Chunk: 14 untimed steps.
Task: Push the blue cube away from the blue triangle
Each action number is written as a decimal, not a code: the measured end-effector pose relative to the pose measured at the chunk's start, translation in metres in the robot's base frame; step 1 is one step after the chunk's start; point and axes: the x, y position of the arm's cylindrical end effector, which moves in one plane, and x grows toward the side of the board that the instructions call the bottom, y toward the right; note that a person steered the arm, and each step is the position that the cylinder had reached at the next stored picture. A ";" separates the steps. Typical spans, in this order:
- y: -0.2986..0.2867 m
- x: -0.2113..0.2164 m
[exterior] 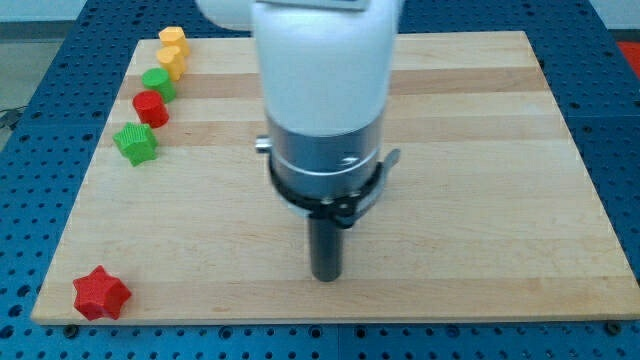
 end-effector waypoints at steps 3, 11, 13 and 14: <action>-0.025 -0.125; 0.097 -0.038; 0.072 -0.081; 0.050 -0.084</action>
